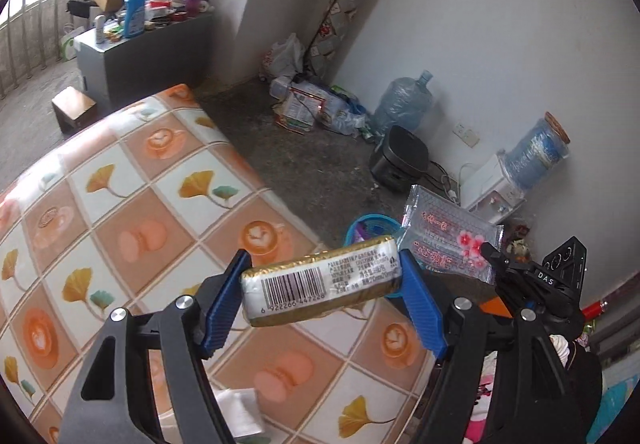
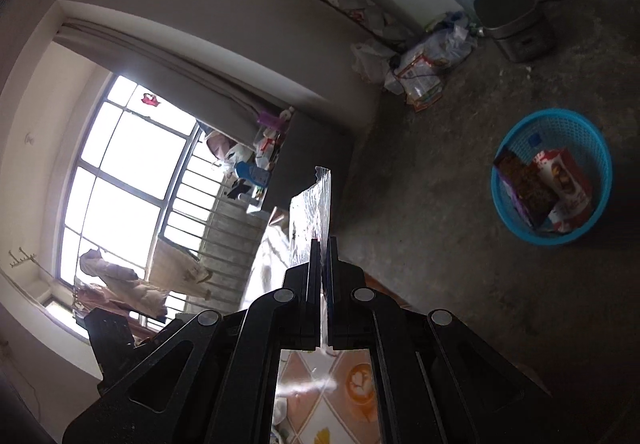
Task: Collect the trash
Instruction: 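Carry the gold bar and the clear bag over the blue wastebasket, then open both grippers to drop the bar and clear bag into the wastebasket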
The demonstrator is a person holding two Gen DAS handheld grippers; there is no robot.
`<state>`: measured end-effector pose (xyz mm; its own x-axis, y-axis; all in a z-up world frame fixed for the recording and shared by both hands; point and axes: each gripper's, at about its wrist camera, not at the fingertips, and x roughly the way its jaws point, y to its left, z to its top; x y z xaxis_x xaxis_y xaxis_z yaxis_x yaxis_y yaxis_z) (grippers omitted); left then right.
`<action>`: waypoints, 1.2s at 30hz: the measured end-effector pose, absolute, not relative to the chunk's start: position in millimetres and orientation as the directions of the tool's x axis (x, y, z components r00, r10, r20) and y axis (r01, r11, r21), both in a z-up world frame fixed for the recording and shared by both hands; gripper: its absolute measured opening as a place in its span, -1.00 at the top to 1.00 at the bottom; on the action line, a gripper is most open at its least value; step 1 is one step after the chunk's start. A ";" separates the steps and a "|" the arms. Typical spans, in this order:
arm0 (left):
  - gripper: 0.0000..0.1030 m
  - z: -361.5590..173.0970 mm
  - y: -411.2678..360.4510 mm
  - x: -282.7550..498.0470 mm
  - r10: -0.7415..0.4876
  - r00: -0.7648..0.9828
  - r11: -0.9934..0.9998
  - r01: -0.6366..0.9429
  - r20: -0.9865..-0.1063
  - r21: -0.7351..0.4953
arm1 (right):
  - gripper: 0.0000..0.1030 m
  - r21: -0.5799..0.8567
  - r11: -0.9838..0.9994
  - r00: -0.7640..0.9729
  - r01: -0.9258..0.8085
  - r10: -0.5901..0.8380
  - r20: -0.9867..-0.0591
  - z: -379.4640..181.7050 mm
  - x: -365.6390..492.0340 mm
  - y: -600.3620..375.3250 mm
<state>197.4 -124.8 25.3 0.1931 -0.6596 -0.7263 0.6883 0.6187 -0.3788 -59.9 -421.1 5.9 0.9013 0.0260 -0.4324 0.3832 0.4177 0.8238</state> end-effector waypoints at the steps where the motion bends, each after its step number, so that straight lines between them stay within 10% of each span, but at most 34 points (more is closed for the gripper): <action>1: -0.40 23.3 -144.8 195.0 -0.669 0.158 0.590 0.707 -0.726 -0.390 | 0.99 0.812 0.412 0.895 0.413 -0.015 -0.447 4.1 -69.6 -430.1; 20: -0.42 -93.7 -454.2 149.3 -0.509 -0.112 0.432 0.824 -0.853 -0.366 | 0.98 0.365 0.451 0.535 0.814 -0.339 -0.774 -94.7 -66.5 -507.2; 23: -0.58 -121.1 -482.5 149.0 -0.491 -0.119 0.439 0.822 -0.863 -0.363 | 0.82 0.338 0.475 0.515 0.812 -0.311 -0.799 -123.1 -52.3 -519.8; 26: -0.60 -142.5 -494.8 151.5 -0.481 -0.119 0.470 0.802 -0.869 -0.370 | 0.22 0.367 0.462 0.513 0.808 -0.242 -0.824 -149.0 -53.4 -527.1; 36: -0.60 -113.9 -472.6 155.9 -0.561 -0.098 0.458 0.790 -0.822 -0.406 | 0.17 0.477 0.345 0.570 0.808 -0.255 -0.781 -132.5 -86.7 -531.3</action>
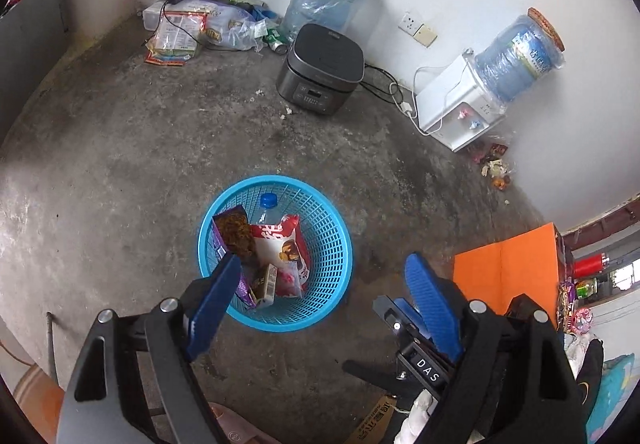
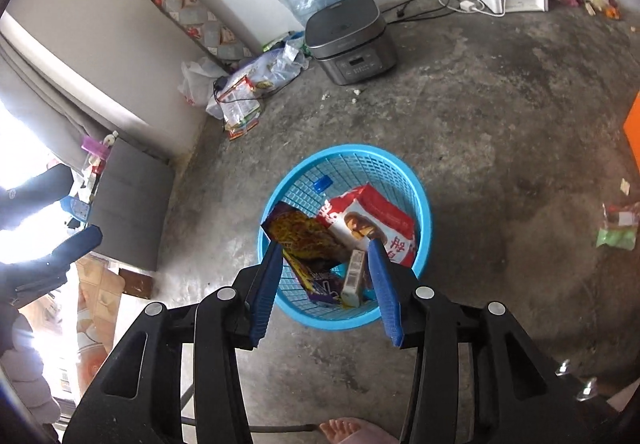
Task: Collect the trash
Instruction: 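Open both grippers to drop the bar and clear bag into the wastebasket, then move both tools back toward the table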
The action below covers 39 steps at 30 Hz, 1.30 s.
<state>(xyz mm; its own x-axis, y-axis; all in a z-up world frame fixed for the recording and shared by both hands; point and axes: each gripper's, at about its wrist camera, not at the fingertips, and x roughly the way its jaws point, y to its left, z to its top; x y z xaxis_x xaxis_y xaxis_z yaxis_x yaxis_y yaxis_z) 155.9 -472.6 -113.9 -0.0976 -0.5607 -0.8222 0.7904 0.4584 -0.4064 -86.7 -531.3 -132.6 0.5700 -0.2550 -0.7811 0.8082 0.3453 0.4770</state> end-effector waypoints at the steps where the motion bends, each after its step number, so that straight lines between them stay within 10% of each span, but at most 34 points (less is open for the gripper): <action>1: -0.60 -105.2 -466.4 156.6 -0.577 -0.089 0.454 0.792 -0.812 -0.408 | 0.16 0.480 0.350 0.576 0.804 -0.264 -0.774 -125.7 -86.7 -528.0; 20: -0.89 79.6 -175.2 161.2 -0.782 0.361 0.551 0.782 -0.507 -0.292 | -0.84 0.260 0.806 0.806 0.531 -0.385 -0.450 47.7 -43.7 -379.1; 39: -0.89 77.6 65.5 142.0 -0.599 0.666 0.801 0.489 -0.445 -0.346 | -0.84 0.313 0.927 0.893 0.206 -0.046 -0.448 63.5 10.0 -269.7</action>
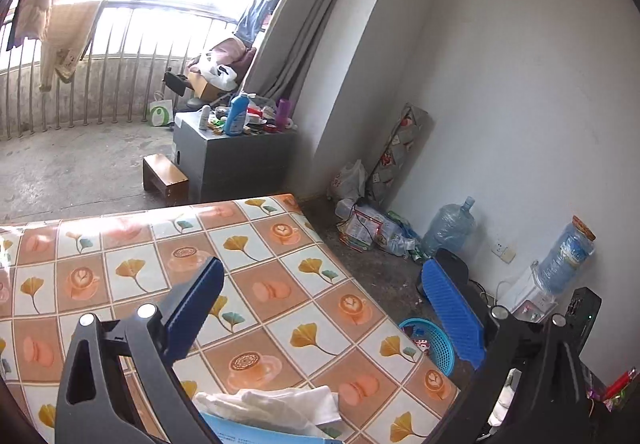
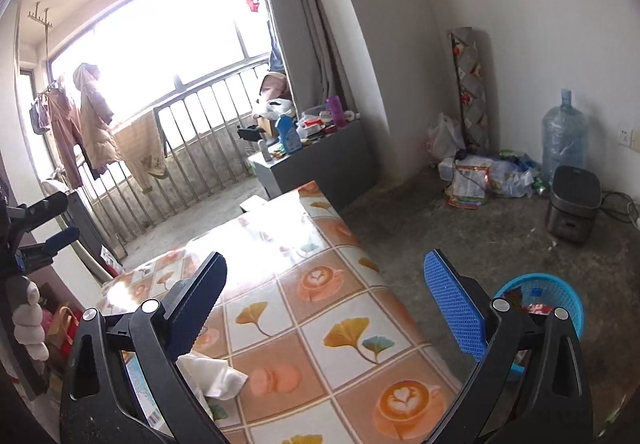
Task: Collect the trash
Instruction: 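Move both tools back toward the table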
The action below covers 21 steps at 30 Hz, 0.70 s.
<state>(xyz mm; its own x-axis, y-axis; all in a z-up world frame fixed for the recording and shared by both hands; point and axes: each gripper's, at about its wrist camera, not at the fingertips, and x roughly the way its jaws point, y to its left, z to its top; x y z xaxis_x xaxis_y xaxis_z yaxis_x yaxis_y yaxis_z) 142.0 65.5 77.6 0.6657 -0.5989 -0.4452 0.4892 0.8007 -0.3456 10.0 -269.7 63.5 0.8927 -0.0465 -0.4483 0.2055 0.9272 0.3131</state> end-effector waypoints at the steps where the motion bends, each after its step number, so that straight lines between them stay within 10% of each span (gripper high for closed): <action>1: -0.89 75.0 71.2 143.7 -0.591 0.670 0.806 0.476 -0.449 -0.351 | -0.84 0.325 0.925 0.892 0.198 -0.032 -0.451 62.3 12.0 -267.9; 21: -0.89 54.3 74.5 167.3 -0.593 0.646 0.805 0.461 -0.481 -0.373 | -0.84 0.361 0.903 0.859 0.234 -0.019 -0.511 52.9 21.3 -266.6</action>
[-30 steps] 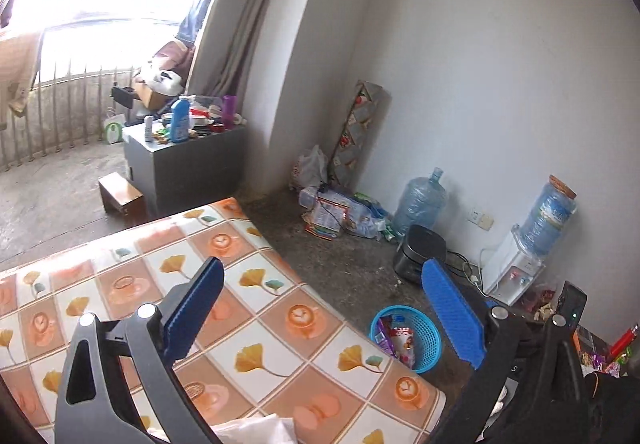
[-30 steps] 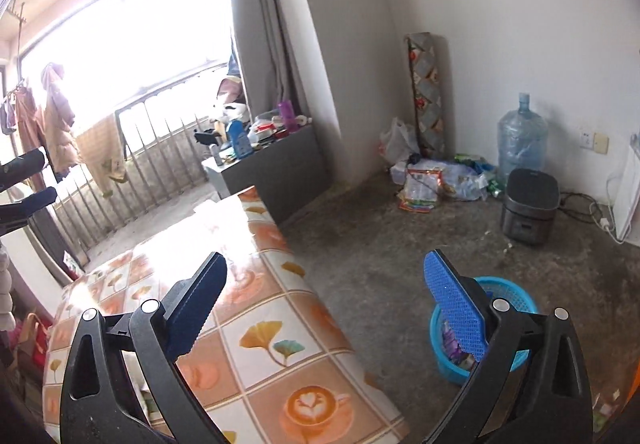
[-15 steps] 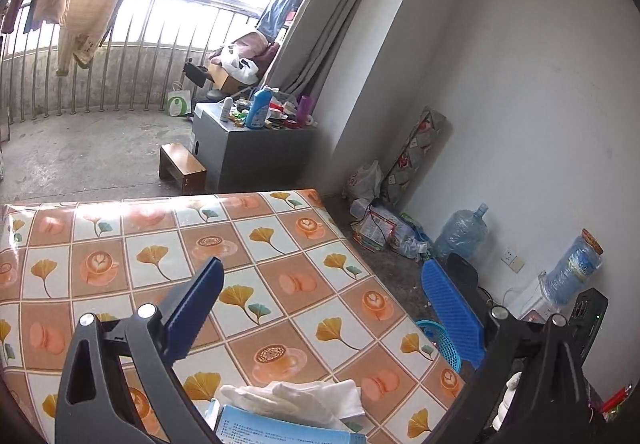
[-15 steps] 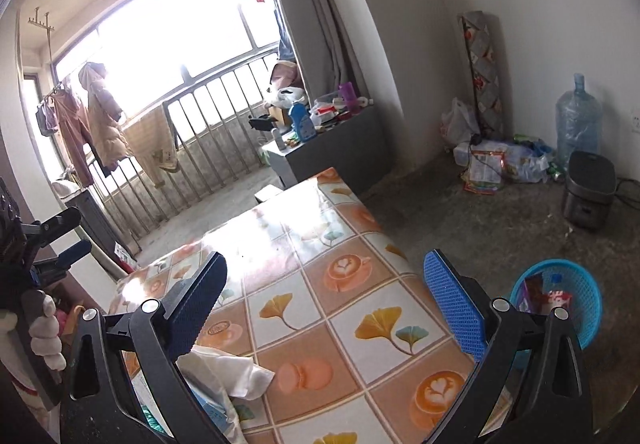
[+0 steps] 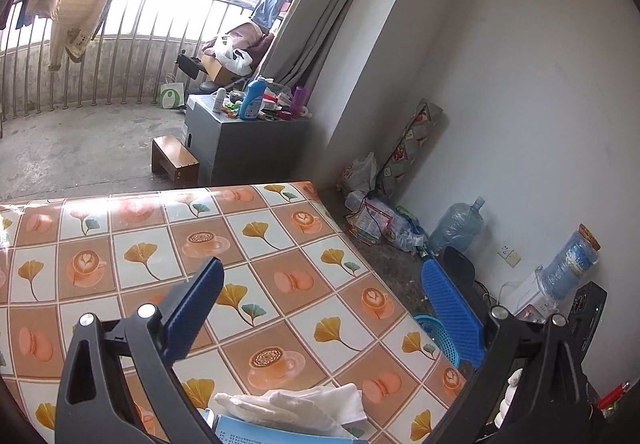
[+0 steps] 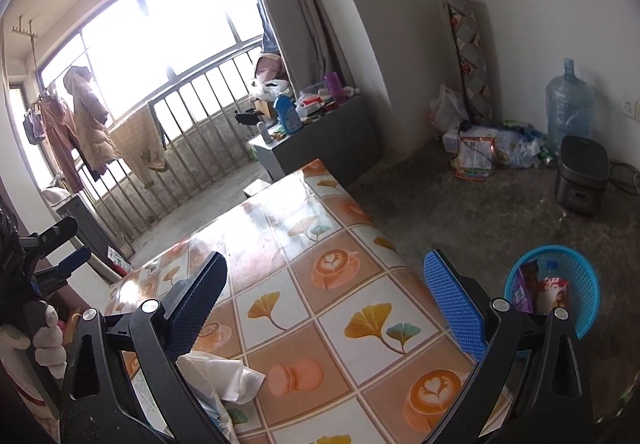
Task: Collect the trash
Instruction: 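Move both tools back toward the table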
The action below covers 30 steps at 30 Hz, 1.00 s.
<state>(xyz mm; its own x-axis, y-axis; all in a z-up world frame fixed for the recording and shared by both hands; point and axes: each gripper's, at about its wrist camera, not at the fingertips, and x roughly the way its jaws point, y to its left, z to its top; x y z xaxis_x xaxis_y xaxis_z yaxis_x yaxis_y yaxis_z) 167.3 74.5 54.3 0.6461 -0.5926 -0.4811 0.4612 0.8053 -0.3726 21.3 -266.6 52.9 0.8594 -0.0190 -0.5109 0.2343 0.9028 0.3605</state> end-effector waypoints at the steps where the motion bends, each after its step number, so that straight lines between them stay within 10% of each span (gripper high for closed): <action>1: -0.89 54.8 73.3 167.6 -0.594 0.644 0.804 0.465 -0.482 -0.370 | -0.84 0.361 0.903 0.859 0.235 -0.019 -0.511 52.9 21.2 -266.8; 30: -0.89 46.2 78.9 163.2 -0.582 0.635 0.813 0.464 -0.507 -0.352 | -0.83 0.375 0.902 0.857 0.214 0.011 -0.515 51.1 17.4 -257.4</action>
